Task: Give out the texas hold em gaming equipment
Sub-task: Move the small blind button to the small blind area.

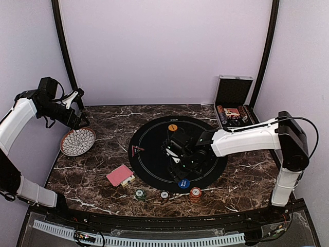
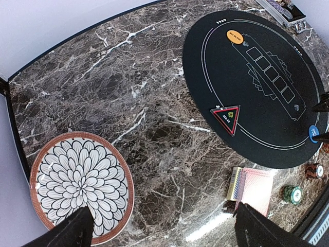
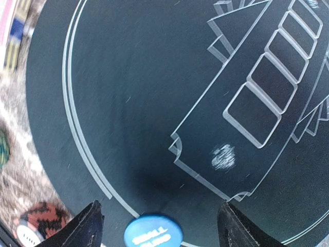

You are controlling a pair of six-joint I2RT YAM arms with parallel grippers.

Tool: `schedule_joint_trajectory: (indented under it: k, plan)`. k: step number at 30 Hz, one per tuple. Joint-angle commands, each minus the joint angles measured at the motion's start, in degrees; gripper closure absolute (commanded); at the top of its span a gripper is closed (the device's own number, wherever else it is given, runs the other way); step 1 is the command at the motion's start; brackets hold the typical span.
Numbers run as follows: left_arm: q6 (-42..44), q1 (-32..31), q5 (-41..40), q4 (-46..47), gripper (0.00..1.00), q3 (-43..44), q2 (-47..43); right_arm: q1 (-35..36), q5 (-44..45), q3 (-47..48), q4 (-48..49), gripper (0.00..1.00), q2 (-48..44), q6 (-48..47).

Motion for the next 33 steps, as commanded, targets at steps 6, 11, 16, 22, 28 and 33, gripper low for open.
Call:
schedule_joint_trajectory:
  k: [6, 11, 16, 22, 28, 33]
  plan:
    - [0.0, 0.1, 1.2, -1.4, 0.01, 1.7, -1.5, 2.1, 0.4, -0.1, -6.8, 0.23, 1.0, -1.8]
    - [-0.2, 0.1, 1.1, -1.5, 0.01, 2.2, -1.2, 2.2, 0.5, -0.9, -6.9, 0.24, 1.7, -2.0]
    - [-0.2, 0.1, 1.1, -1.5, 0.01, 2.6, -1.0, 2.4, 1.1, -0.1, -6.5, 0.25, 2.8, -2.3]
    - [-0.3, 0.1, 1.3, -1.8, 0.01, 2.8, -1.1, 2.6, 1.8, 0.8, -6.3, 0.27, 4.5, -2.3]
    - [0.0, 0.1, 1.0, -2.2, 0.01, 3.4, -1.1, 2.8, 2.7, -1.1, -6.1, 0.3, 3.7, -1.9]
    - [-0.1, 0.1, 1.1, -2.1, 0.01, 3.3, -1.0, 2.6, 5.0, -2.4, -6.0, 0.36, 2.7, -1.2]
